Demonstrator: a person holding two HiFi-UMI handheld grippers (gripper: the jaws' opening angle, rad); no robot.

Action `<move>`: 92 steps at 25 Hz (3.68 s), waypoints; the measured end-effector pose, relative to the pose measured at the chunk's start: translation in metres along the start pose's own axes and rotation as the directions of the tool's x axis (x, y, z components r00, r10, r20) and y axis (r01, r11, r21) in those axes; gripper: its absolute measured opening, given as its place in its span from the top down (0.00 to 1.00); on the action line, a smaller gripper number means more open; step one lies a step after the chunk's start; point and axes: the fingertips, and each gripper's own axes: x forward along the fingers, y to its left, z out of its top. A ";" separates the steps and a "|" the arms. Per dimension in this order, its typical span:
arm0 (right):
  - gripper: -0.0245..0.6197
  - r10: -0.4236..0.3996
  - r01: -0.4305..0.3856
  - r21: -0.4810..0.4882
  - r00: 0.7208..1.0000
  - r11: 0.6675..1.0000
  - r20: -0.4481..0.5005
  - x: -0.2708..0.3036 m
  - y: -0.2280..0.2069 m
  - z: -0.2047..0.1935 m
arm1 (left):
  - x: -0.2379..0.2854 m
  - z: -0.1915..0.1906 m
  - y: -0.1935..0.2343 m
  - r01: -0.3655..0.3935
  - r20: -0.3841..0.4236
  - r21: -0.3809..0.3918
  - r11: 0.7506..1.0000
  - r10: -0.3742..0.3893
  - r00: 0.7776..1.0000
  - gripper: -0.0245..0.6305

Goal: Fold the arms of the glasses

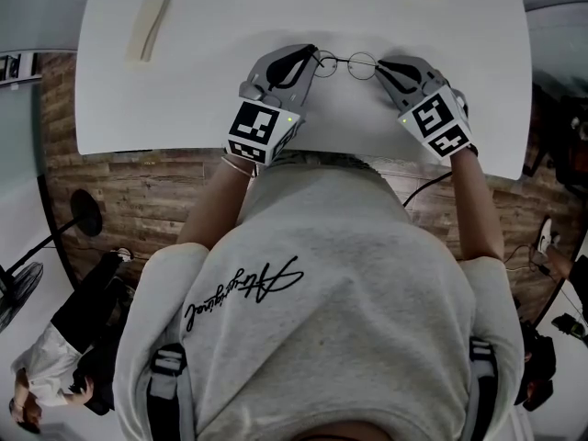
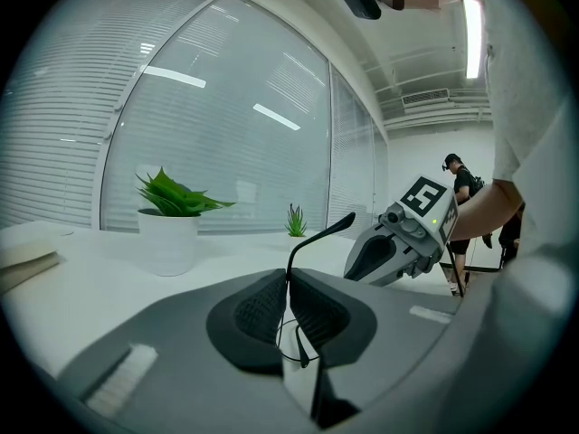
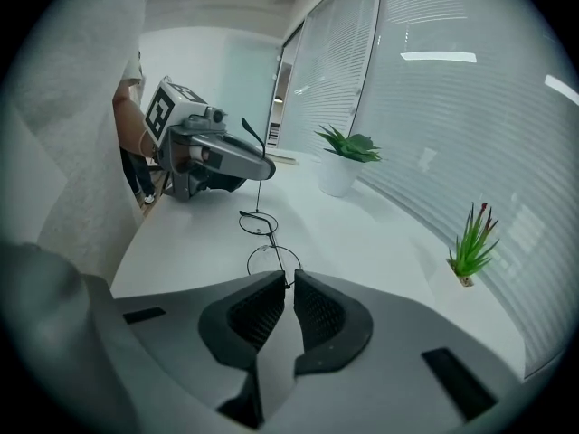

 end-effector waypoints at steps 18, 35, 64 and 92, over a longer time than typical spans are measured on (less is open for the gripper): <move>0.94 0.122 -0.123 0.053 0.992 0.991 0.008 0.009 0.005 -0.014 | -0.001 0.003 -0.007 0.022 -0.023 0.091 0.996 -0.020 1.000 0.95; 0.95 0.123 -0.121 0.068 0.992 0.990 -0.021 0.010 0.006 -0.013 | 0.006 0.017 -0.015 0.047 -0.044 0.253 0.966 -0.037 0.998 0.94; 0.95 0.098 -0.095 0.092 0.995 0.991 -0.023 0.011 0.005 -0.012 | 0.015 0.017 -0.039 0.117 -0.133 0.491 0.863 -0.059 0.989 0.95; 0.95 0.071 -0.069 0.123 0.997 0.990 -0.016 0.011 0.005 -0.010 | 0.036 -0.006 -0.054 0.211 -0.234 0.525 0.825 -0.099 0.967 0.95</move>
